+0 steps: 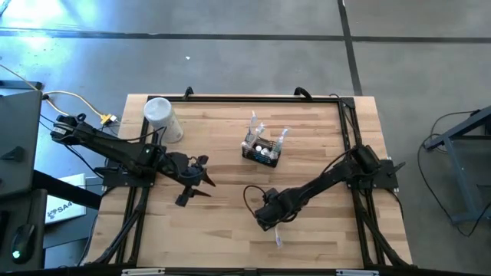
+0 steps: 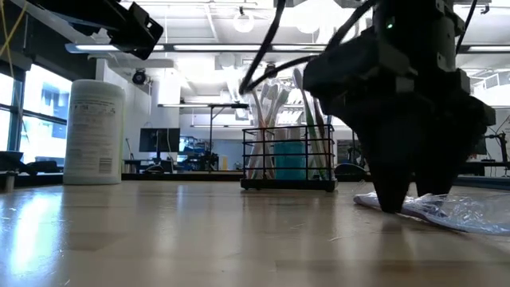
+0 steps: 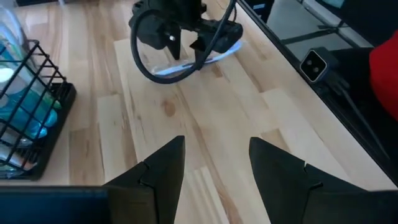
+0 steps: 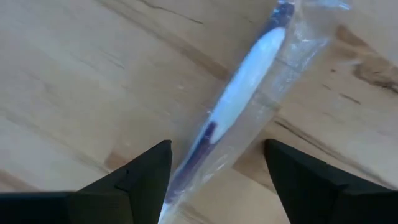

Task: Pick & Place toothbrushing station
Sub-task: Put the violet toothbrush into the mesh organizer

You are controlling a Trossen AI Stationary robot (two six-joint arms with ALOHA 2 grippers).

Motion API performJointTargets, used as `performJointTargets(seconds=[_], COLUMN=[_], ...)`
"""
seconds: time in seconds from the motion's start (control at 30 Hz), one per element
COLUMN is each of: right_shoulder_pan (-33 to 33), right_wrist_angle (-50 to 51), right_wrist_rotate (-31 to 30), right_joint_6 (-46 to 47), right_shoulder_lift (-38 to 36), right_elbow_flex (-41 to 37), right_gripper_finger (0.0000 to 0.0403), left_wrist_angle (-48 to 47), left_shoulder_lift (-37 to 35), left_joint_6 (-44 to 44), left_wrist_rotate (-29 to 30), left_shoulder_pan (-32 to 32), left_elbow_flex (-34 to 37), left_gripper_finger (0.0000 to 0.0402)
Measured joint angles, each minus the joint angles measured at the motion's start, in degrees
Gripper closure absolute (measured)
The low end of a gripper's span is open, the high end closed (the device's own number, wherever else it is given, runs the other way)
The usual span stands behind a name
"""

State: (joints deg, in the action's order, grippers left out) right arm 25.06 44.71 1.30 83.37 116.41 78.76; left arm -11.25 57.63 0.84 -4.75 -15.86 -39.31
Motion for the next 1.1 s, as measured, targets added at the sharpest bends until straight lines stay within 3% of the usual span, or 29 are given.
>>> performJointTargets(seconds=[0.17, 0.3, 0.4, 0.6, 0.63, 0.9, 1.1], right_shoulder_pan=[-0.1, -0.2, -0.1, 0.4, 0.5, 3.6, 7.3], right_wrist_angle=[0.8, 2.0, 2.4, 4.1, 4.6, 13.9, 28.5], right_wrist_rotate=[-0.7, -0.3, -0.8, -0.7, -0.4, -8.0, -22.4], right_joint_6=[-2.2, -4.1, -5.0, -6.6, -7.3, -12.9, -18.3], right_shoulder_lift=[3.5, 4.4, 4.2, 3.7, 3.7, 3.0, 1.3], right_elbow_flex=[0.4, 0.6, 0.4, 0.1, 0.1, 3.5, 11.5], right_gripper_finger=[0.0152, 0.0176, 0.0223, 0.0373, 0.0383, 0.0391, 0.0391], left_wrist_angle=[1.6, 2.4, 2.9, 4.5, 4.6, 9.8, 13.2], left_shoulder_lift=[0.6, 0.8, 0.9, 0.9, 0.9, 0.9, 1.6], left_joint_6=[0.2, 0.4, 0.1, -3.3, -4.0, -8.9, -12.1], left_wrist_rotate=[0.0, 0.0, 1.3, 1.4, 1.3, 1.3, 2.1], left_shoulder_pan=[0.0, 0.1, 0.1, 0.1, 0.1, 0.1, 0.1], left_elbow_flex=[0.7, 2.2, 4.0, 6.2, 6.3, 7.8, 8.0], left_gripper_finger=[0.0222, 0.0222, 0.0222, 0.0222, 0.0222, 0.0222, 0.0222])
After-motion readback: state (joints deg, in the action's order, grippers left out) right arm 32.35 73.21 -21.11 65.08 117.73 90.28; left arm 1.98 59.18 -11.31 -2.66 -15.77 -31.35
